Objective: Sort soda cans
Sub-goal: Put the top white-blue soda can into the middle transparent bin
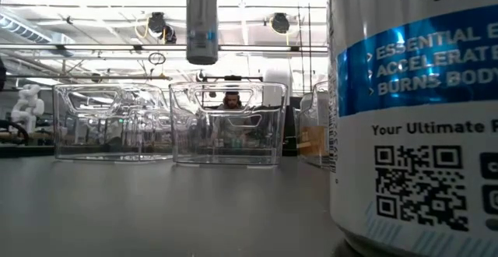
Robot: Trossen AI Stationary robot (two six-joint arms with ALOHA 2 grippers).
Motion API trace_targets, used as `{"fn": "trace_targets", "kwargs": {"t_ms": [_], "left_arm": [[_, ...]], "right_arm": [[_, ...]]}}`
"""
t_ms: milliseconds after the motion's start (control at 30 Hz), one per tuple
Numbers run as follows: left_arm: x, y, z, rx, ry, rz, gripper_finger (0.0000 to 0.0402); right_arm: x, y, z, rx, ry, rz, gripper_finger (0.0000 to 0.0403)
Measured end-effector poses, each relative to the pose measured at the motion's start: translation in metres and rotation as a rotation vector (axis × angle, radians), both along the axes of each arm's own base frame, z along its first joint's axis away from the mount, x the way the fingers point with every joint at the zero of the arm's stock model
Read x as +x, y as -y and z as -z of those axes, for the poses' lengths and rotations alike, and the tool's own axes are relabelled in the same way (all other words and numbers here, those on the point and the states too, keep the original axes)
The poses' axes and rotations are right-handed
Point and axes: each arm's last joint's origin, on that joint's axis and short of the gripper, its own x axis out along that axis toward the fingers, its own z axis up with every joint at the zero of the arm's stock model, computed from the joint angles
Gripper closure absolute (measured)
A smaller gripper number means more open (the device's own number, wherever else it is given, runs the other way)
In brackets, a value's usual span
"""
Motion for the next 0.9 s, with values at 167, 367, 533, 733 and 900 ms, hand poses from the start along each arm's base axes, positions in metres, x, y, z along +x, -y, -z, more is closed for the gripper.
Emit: {"fn": "trace_targets", "kwargs": {"t_ms": [167,367,533,733,900], "left_arm": [[-0.017,-0.027,0.003,0.006,-0.010,-0.049,0.0114],[-0.036,-0.044,0.014,-0.003,-0.042,-0.064,0.0114],[-0.052,-0.055,0.033,-0.014,-0.029,-0.103,0.0114],[-0.052,-0.058,0.046,-0.057,0.049,-0.100,0.0114],[-0.046,-0.061,0.052,-0.056,0.015,-0.090,0.0114]], "right_arm": [[0.001,0.000,0.000,0.002,0.004,0.004,0.0403],[0.001,0.000,0.000,0.001,0.007,0.007,0.0403],[0.001,0.000,0.000,0.004,0.009,0.007,0.0403],[0.002,-0.001,0.000,0.012,0.013,0.013,0.0403],[0.002,-0.001,0.000,0.011,0.013,0.014,0.0403]]}}
